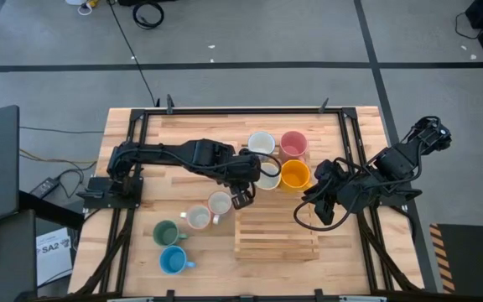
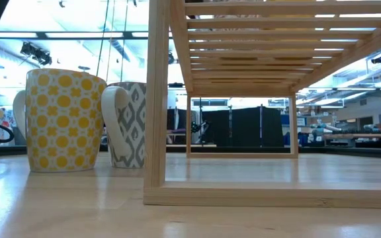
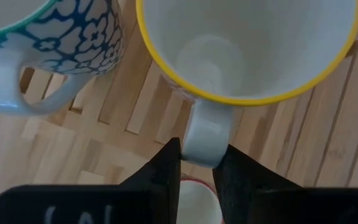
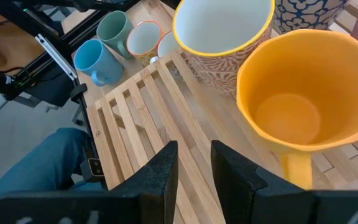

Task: Place coffee mugs
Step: Put the orange patterned mug on the shelf

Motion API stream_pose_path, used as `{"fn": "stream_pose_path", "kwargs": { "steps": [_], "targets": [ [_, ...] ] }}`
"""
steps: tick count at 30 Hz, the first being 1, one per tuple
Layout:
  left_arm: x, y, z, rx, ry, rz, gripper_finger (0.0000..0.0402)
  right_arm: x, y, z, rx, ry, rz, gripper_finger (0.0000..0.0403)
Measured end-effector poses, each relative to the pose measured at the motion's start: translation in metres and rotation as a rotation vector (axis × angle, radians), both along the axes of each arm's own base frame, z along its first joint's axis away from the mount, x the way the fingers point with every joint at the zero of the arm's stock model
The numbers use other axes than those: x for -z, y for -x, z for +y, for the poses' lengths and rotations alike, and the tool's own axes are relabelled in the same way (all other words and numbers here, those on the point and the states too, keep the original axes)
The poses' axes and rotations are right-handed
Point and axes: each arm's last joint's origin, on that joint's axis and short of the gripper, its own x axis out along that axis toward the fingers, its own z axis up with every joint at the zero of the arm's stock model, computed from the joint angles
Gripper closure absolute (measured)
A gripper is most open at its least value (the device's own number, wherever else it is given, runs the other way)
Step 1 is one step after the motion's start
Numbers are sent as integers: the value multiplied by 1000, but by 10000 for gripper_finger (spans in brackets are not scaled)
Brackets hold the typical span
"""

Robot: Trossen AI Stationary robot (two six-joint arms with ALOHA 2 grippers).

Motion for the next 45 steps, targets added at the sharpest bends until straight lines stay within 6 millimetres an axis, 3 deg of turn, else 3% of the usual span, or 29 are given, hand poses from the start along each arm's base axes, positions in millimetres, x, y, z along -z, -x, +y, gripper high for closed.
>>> {"fn": "stream_pose_path", "kwargs": {
  "steps": [11,26,39,45],
  "targets": [
    [0,2,-1,-148,57,-6,319,0,0,0,0,0,0,302],
    [-1,5,1,-169,17,5,318,0,0,0,0,0,0,302],
    [-1,5,0,-163,22,6,242,0,0,0,0,0,0,302],
    [-2,6,1,-160,30,8,231,0,0,0,0,0,0,302]
  ]
}}
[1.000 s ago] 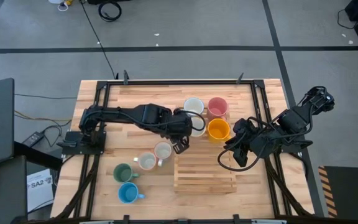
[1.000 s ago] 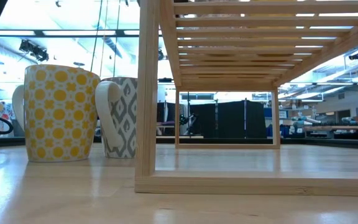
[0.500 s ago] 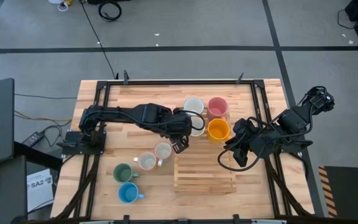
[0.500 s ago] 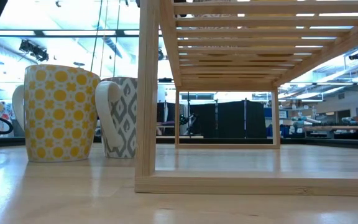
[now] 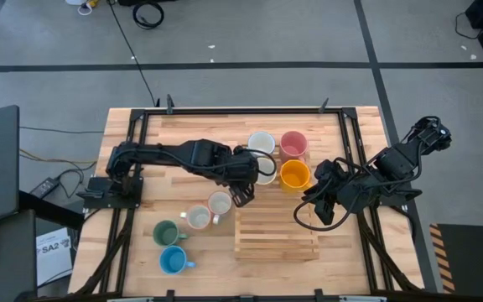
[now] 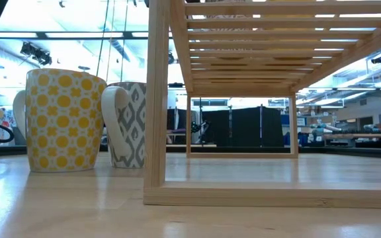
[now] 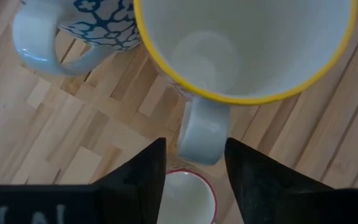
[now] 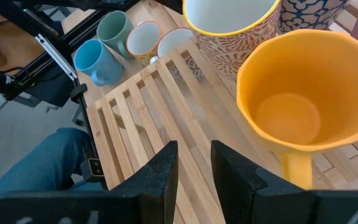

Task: Place coffee mugs
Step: Put the orange patterned mug on the shelf, then put the yellow patterned mug on the shelf

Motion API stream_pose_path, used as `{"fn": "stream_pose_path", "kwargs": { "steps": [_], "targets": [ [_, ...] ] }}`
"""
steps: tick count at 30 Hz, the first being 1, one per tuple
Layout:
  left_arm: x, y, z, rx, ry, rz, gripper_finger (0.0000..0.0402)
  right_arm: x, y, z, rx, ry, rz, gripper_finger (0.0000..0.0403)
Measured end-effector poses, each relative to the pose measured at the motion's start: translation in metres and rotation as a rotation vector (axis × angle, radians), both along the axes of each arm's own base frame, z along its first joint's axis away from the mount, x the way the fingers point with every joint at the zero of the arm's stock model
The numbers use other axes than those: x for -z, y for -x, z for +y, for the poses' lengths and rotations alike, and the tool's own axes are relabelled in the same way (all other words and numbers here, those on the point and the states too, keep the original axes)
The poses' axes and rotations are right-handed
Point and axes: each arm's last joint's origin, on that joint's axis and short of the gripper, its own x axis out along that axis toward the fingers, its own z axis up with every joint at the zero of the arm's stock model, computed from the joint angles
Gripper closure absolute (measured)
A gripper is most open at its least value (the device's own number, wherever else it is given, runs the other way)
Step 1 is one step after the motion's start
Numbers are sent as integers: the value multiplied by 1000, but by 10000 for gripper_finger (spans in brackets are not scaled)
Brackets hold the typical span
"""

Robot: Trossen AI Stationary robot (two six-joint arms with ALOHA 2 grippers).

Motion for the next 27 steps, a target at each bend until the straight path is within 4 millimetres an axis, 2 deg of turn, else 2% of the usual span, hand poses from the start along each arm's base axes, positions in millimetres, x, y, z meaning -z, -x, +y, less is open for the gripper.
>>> {"fn": "stream_pose_path", "kwargs": {
  "steps": [6,13,22,27],
  "targets": [
    [-9,7,1,1,5,-20,230,0,0,0,0,0,0,302],
    [-27,25,-4,28,25,-44,230,0,0,0,0,0,-1,302],
    [-48,63,-33,99,45,-28,230,0,0,0,0,-2,-1,302],
    [-49,85,-57,148,25,57,230,0,0,0,0,-1,-1,302]
  ]
}}
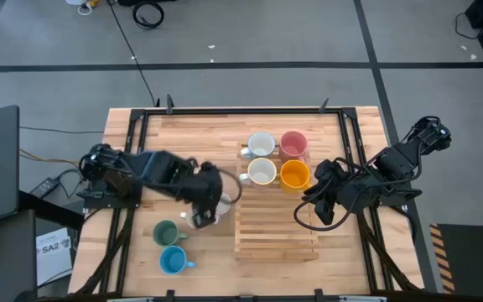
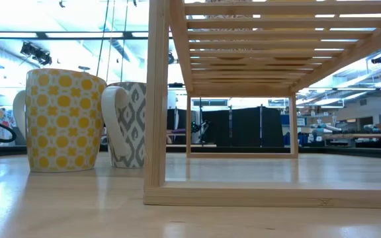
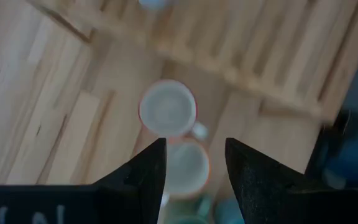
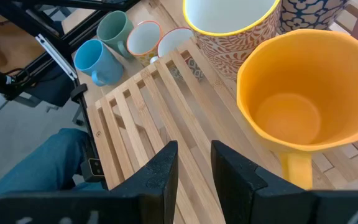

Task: Place coffee mugs
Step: Put the yellow patterned mug on the shelf

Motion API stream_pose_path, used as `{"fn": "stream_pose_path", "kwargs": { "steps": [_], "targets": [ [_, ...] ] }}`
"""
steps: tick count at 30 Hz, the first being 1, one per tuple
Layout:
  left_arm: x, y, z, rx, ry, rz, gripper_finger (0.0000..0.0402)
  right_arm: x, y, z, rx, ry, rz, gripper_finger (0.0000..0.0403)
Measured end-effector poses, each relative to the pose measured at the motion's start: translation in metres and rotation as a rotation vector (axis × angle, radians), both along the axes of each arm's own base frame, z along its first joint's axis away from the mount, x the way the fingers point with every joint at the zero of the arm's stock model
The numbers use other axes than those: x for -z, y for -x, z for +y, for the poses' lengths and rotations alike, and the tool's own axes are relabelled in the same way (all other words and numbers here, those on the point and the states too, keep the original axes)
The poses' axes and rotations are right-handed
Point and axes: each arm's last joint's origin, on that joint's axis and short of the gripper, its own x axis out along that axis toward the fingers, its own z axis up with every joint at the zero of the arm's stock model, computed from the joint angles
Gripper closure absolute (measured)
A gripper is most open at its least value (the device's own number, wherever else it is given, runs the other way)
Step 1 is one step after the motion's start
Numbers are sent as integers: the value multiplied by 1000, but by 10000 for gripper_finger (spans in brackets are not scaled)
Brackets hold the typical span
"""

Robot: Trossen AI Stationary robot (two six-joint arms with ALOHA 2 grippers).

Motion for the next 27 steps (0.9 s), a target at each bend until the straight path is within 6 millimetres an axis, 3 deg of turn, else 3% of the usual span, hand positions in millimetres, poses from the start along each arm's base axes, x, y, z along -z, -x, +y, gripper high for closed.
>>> {"fn": "stream_pose_path", "kwargs": {
  "steps": [5,11,19,27],
  "targets": [
    [6,11,-33,167,-40,16,230,0,0,0,1,-1,0,302],
    [39,23,-53,308,-118,152,230,0,0,0,1,-1,0,302],
    [87,67,-22,256,-174,333,230,0,0,0,0,1,0,302],
    [136,86,-11,287,-118,235,230,0,0,0,0,1,0,302]
  ]
}}
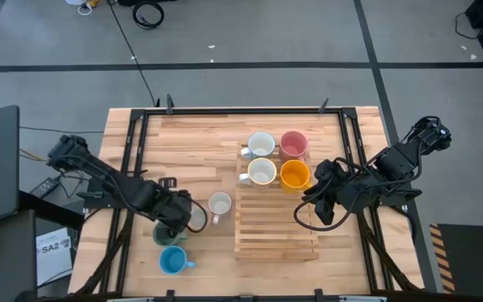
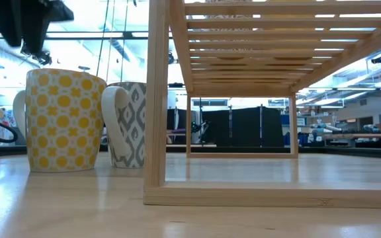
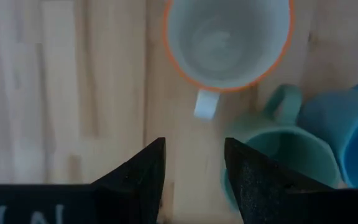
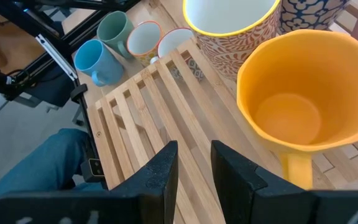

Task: Place coffee mugs
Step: Put the yellow patterned mug on the shelf

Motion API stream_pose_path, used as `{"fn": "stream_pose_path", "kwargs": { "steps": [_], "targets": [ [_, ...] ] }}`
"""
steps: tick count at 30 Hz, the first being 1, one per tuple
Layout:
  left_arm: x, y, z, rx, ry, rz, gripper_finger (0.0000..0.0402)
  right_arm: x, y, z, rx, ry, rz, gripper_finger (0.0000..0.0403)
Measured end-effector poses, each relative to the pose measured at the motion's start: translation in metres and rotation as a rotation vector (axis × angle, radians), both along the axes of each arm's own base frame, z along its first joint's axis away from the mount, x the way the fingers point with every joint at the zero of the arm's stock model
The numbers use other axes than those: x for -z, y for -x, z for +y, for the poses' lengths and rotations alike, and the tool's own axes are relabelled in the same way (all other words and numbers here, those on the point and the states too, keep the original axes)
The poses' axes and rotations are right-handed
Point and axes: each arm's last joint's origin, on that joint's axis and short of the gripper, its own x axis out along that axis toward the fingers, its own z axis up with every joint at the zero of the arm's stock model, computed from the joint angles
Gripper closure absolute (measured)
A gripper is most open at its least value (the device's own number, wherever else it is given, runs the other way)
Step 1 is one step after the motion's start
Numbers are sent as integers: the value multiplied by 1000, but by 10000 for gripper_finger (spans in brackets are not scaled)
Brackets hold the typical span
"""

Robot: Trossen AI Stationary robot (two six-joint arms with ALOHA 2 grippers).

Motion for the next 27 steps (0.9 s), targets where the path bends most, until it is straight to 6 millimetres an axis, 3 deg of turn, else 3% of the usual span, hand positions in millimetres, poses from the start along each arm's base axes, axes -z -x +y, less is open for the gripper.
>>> {"fn": "stream_pose_path", "kwargs": {
  "steps": [11,21,27],
  "targets": [
    [53,-1,1,83,23,-27,230,0,0,0,0,0,0,302],
    [74,-1,1,79,59,-68,230,0,0,0,0,0,0,302],
    [76,-1,0,24,80,-83,230,0,0,0,0,0,0,302]
  ]
}}
